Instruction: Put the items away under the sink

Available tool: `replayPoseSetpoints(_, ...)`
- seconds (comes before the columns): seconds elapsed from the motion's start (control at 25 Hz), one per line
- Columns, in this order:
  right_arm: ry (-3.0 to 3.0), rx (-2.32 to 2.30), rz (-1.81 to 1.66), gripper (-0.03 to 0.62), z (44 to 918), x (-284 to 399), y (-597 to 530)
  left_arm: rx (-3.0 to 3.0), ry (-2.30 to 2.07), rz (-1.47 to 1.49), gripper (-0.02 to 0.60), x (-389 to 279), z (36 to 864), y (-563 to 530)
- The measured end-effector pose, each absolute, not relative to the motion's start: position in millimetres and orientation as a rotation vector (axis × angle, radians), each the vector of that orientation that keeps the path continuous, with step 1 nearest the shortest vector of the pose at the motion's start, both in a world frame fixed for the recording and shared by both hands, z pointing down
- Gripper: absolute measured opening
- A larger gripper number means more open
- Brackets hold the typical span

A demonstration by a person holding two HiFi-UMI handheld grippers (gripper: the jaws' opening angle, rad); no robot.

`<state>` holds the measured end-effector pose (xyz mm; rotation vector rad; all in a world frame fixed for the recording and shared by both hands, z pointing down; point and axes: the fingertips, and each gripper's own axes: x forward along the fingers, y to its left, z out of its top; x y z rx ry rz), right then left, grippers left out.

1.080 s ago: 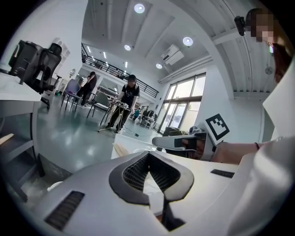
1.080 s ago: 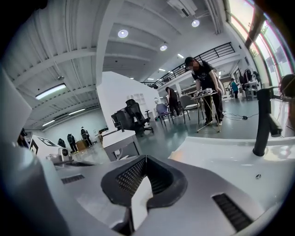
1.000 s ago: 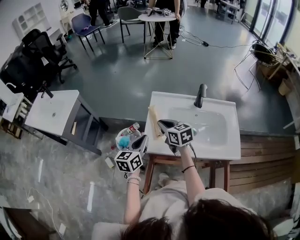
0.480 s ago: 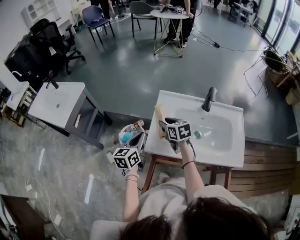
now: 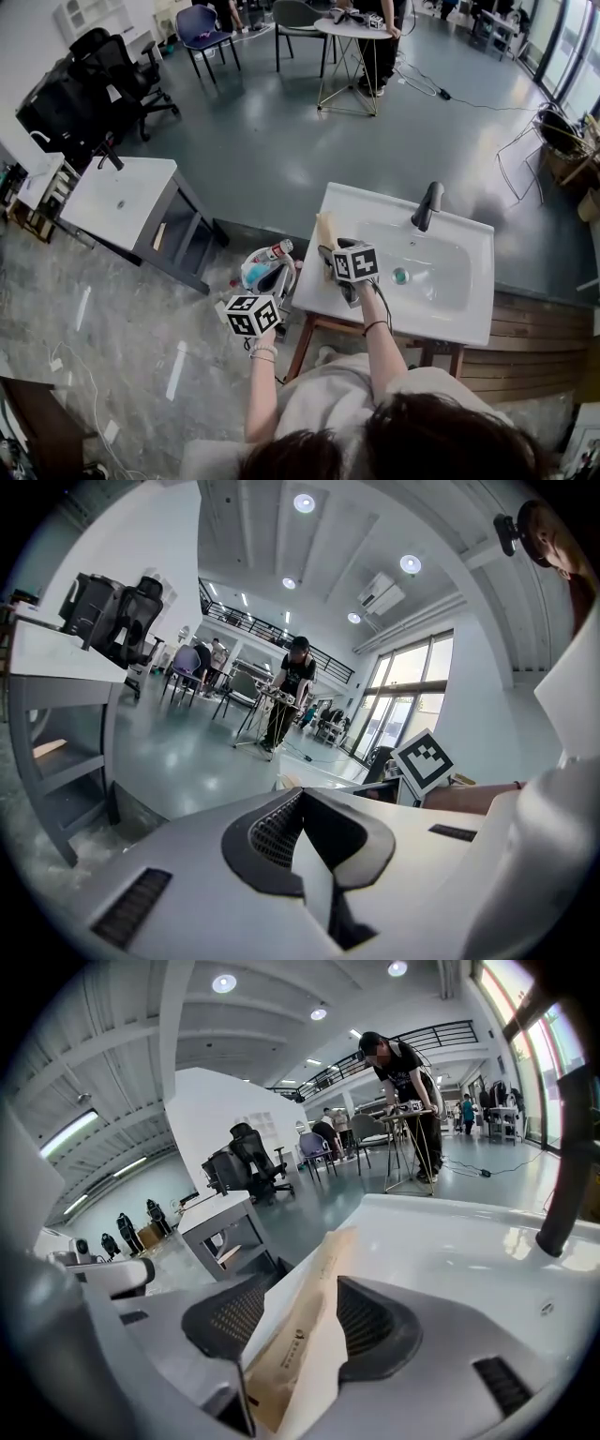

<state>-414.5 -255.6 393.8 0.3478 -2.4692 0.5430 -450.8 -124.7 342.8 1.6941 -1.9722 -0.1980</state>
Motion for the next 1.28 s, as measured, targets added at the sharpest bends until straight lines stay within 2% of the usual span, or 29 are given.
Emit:
replayPoseSetpoints(0.32,-2.327,0.396,0.465,0.230,419,-417,-254,1.657,-1.980,-0.207,0.002,-462,349,-118)
replayPoseSetpoints(0.44,-2.271,0.423,0.351,0.182,424,-416,-255,1.648,-1.979,-0.205,0.002,-465,351,-116)
replayPoseSetpoints(0.52,-2.256,0.420,0.280,0.175,422,-418,-255,1.643,-1.980,-0.202,0.002,-466,351,-115)
replayPoseSetpoints(0.64,-2.245,0.429,0.286,0.164,424,-418,-255,1.640,-1.979,-0.200,0.002,-467,354,-114)
replayPoseSetpoints(1.0,-2.255,0.504,0.312,0.055,415,-419,-257,1.640,-1.953,-0.195,0.003,-466,358,-107)
replayPoseSetpoints(1.28,-2.263,0.512,0.359,0.048,412,-411,-248,1.657,-1.928,-0.180,0.002,-458,361,-102)
